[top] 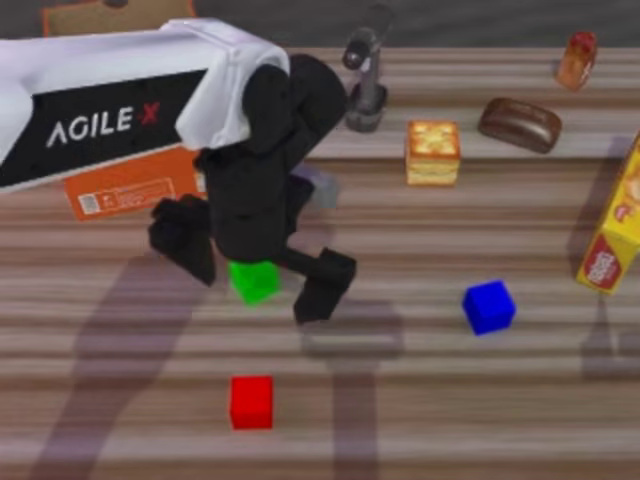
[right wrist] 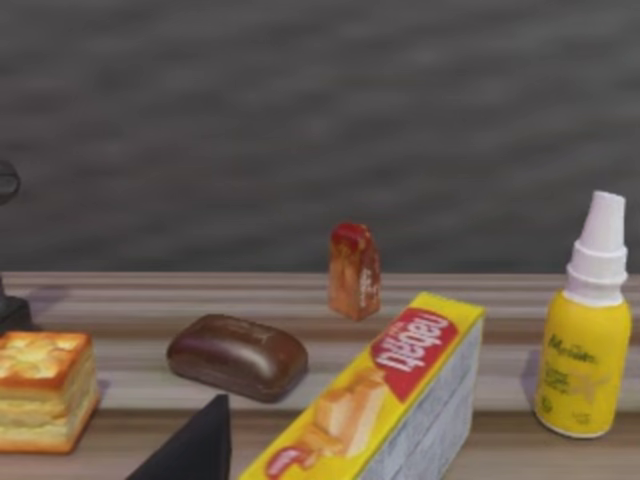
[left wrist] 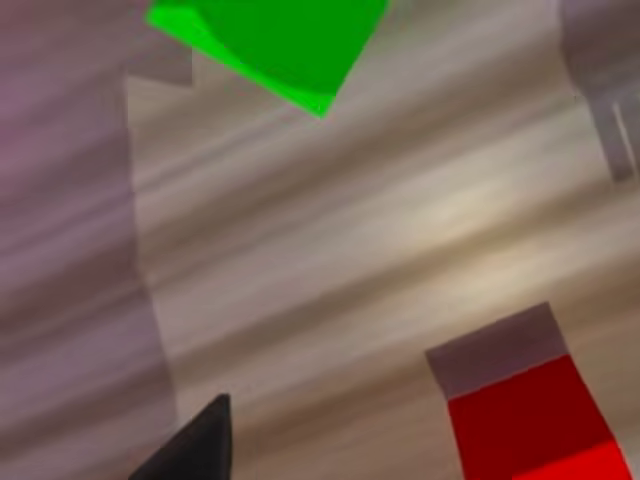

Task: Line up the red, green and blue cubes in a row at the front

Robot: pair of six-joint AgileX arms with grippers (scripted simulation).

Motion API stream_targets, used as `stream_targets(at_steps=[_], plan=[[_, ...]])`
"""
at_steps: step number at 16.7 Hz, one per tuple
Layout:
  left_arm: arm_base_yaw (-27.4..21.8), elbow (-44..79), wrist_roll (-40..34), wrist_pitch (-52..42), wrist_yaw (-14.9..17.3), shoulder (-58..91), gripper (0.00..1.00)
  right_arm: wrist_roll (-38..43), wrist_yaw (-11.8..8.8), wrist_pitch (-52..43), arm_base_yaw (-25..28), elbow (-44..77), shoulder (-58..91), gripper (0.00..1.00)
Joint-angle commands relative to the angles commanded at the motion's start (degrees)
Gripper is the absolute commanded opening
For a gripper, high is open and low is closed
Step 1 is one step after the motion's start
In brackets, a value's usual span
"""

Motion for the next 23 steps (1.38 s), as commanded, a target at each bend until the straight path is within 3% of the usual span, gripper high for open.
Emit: stream_targets(at_steps=[5,9,17,23], plan=[[4.4,9.6,23.8,-2.5,0.6,7.8,1.00,0.0,0.0,0.0,0.0,0.0,0.0,1.00],[6.9,14.6,34.4,-3.1,0.8,10.8,1.00,0.0,0.0,0.0,0.0,0.0,0.0,1.00],[7.2,14.6,36.0,-2.1,0.9,11.4,1.00,0.0,0.0,0.0,0.0,0.0,0.0,1.00],[7.5,7.6,36.2,10.5,0.9,16.5,1.00,0.0,0.0,0.0,0.0,0.0,0.0,1.00]])
